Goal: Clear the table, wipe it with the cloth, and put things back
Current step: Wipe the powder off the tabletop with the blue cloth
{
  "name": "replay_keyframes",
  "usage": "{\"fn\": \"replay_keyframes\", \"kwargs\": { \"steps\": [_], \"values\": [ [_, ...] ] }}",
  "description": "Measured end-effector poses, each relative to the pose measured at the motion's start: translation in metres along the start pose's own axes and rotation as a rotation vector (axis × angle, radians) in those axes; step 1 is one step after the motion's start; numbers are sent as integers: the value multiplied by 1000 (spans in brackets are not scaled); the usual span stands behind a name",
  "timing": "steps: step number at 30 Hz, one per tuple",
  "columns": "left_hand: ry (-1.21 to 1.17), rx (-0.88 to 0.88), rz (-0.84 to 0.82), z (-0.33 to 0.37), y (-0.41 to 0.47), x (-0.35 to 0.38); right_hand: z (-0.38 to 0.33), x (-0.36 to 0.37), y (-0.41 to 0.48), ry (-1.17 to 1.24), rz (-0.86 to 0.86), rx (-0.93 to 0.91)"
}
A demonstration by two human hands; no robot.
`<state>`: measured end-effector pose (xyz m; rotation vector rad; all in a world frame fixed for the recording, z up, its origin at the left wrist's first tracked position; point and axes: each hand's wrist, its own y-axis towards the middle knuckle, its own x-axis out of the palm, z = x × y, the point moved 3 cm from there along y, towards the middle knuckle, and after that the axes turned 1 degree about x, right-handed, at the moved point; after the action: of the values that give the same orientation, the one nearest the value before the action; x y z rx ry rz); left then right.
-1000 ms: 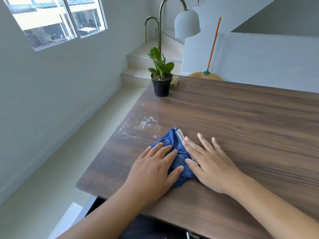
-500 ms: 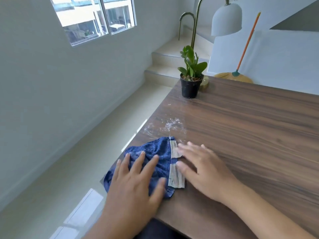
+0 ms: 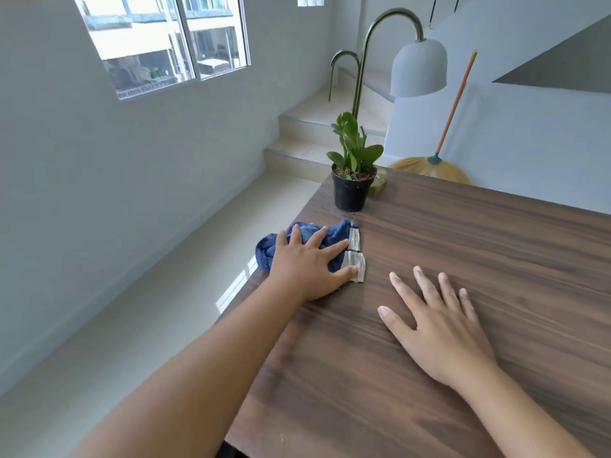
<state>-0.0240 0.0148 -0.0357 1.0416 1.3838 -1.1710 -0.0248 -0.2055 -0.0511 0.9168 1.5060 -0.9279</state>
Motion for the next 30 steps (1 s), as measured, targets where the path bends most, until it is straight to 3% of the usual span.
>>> {"fn": "replay_keyframes", "kwargs": {
  "steps": [6,9,17,23,25,27,30],
  "values": [
    [-30,139,142,-8,-87,13,1,-1,0,-1,3,-10],
    [-56,105,99,-30,-121,14,0,2,1,-14,7,-9],
    [-18,-57,15,-6,37,-1,-3,-1,1,-37,3,-11],
    [-88,365,262,26,-34,3,-1,-1,0,-27,6,-9],
    [-168,401,349,6,-61,3,-3,0,-1,-10,16,-11],
    [-186,329,363,-12,-65,0,-6,-2,-3,-10,24,-9],
    [-123,70,286,-25,-42,-10,-12,-6,-2,6,52,-9]
  ]
}}
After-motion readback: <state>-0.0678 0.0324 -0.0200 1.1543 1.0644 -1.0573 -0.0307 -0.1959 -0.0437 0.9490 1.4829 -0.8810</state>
